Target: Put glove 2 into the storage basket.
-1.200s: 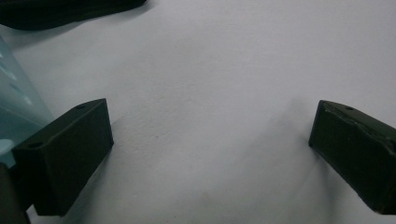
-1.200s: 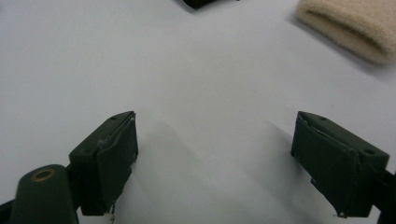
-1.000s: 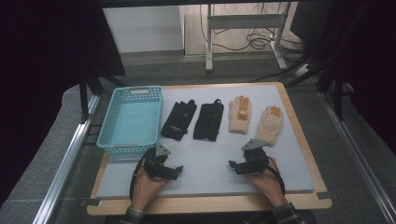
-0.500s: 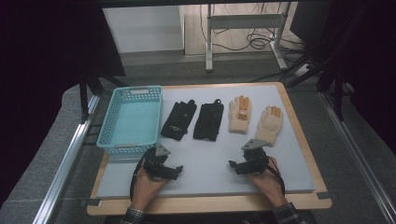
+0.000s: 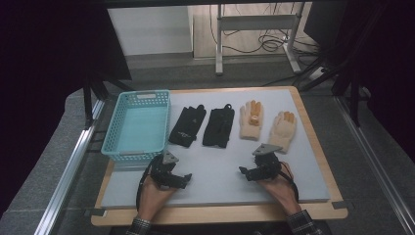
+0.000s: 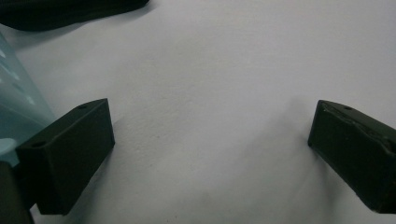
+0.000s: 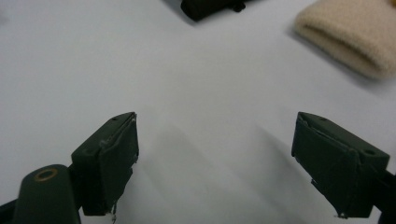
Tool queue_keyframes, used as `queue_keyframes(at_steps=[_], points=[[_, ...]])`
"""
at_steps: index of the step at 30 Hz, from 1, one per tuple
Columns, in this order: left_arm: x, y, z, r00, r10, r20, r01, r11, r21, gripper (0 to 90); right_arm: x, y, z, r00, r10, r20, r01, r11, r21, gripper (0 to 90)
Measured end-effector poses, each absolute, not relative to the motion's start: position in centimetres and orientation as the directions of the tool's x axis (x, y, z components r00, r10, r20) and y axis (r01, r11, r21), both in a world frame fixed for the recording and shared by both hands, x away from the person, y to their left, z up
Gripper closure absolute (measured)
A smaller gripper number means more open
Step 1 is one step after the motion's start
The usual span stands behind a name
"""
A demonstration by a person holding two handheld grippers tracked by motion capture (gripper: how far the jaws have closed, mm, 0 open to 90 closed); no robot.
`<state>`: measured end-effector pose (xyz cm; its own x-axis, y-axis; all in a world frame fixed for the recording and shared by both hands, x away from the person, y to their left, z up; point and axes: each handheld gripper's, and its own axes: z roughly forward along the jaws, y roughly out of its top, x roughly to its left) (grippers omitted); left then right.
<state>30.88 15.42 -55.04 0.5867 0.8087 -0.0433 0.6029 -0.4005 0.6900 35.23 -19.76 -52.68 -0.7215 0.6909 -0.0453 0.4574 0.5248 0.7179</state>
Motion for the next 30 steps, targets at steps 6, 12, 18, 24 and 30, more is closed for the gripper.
queue_keyframes(at_steps=[6, 12, 18, 24, 30], points=[[30.9, 15.4, -55.0, 0.589, 0.807, -0.04, 0.6, -0.404, 0.69, 0.7, 36.2, -19.2, -51.8, -0.727, 0.686, -0.037, 0.456, 0.522, 0.72, 14.6], [30.9, 15.4, -55.0, 0.586, 0.809, -0.042, 0.602, -0.401, 0.691, 0.7, 37.2, -18.8, -51.7, -0.726, 0.688, -0.013, 0.475, 0.516, 0.713, 14.9], [30.9, 15.4, -55.1, 0.585, 0.81, -0.045, 0.603, -0.398, 0.692, 0.7, 38.3, -18.4, -51.8, -0.719, 0.695, 0.0, 0.486, 0.502, 0.715, 15.1], [30.9, 15.4, -55.1, 0.585, 0.81, -0.046, 0.603, -0.396, 0.692, 0.7, 39.3, -18.0, -51.6, -0.709, 0.705, 0.009, 0.492, 0.486, 0.722, 15.3], [30.9, 15.4, -55.1, 0.585, 0.81, -0.045, 0.603, -0.397, 0.692, 0.7, 40.1, -17.4, -51.4, -0.721, 0.693, 0.008, 0.484, 0.496, 0.72, 16.3]])
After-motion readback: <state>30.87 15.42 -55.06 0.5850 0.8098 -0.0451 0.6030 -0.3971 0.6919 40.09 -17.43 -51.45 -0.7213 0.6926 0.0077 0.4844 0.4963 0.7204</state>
